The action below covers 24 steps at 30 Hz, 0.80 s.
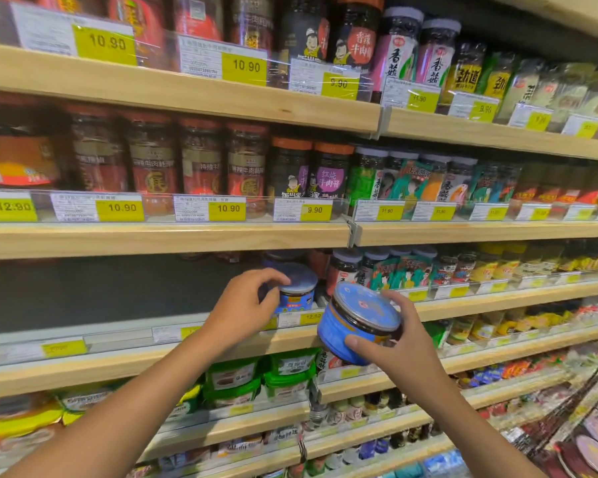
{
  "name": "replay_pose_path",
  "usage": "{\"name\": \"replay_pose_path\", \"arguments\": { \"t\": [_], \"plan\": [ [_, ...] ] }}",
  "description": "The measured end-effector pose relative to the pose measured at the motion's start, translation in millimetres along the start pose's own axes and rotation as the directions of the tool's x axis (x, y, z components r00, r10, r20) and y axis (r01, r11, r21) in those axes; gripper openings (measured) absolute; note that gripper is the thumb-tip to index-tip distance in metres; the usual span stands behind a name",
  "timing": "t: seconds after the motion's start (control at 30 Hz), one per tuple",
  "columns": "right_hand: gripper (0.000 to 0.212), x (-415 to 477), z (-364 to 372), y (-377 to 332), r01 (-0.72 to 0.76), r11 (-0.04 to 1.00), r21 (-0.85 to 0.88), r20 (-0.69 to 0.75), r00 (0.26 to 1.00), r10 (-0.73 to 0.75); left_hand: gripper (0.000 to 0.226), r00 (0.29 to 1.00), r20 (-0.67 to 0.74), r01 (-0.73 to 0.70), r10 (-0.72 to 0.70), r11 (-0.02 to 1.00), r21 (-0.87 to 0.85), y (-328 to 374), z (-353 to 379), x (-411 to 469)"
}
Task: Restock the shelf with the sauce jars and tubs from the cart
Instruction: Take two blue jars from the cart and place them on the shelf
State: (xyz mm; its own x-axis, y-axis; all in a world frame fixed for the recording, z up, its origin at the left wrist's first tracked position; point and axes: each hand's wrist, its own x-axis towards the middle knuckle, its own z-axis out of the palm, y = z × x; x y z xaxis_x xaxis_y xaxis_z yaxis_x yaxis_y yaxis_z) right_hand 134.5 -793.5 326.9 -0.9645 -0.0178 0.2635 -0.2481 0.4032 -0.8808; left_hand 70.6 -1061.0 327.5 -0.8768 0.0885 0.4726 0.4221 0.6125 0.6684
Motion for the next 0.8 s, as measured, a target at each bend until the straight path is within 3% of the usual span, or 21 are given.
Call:
{"name": "replay_pose_path", "arguments": {
  "t": [0.13, 0.33, 0.47, 0.53, 0.67, 0.8],
  "plan": [
    [0.088, 27.3, 28.7, -15.5, -0.013, 0.998, 0.068, -0.043, 0.999, 0.016, 0.039, 0.988, 0.117, -0.080, 0.097, 0.987, -0.137, 0.5, 11.2, -27.2],
    [0.079, 59.9, 59.2, -29.2, 0.045, 0.990, 0.132, -0.052, 0.998, -0.038, 0.068, 0.999, 0.008, -0.050, 0.050, 0.997, -0.060, -5.8, 11.9, -22.0],
    [0.059, 79.4, 66.2, -18.5, 0.007, 0.975, 0.223, 0.029, 0.999, -0.014, 0.064, 0.998, -0.028, 0.060, -0.060, 0.998, -0.001, -9.8, 5.5, -8.6],
    [0.051, 85.2, 65.2, -19.4, 0.059, 0.971, 0.233, 0.064, 0.995, -0.076, 0.060, 0.995, -0.006, 0.102, -0.102, 0.995, 0.018, -8.5, 0.3, -4.3],
    [0.048, 91.0, 67.1, -22.9, 0.093, 0.972, 0.214, 0.072, 0.991, -0.110, 0.031, 0.979, 0.020, 0.198, -0.202, 0.973, 0.118, -7.1, -7.2, 5.8],
    [0.048, 101.9, 72.7, -16.1, 0.061, 0.979, 0.194, 0.043, 0.997, -0.071, 0.044, 0.966, 0.051, 0.242, -0.252, 0.958, 0.155, -7.7, -11.2, 21.2]
  ]
}}
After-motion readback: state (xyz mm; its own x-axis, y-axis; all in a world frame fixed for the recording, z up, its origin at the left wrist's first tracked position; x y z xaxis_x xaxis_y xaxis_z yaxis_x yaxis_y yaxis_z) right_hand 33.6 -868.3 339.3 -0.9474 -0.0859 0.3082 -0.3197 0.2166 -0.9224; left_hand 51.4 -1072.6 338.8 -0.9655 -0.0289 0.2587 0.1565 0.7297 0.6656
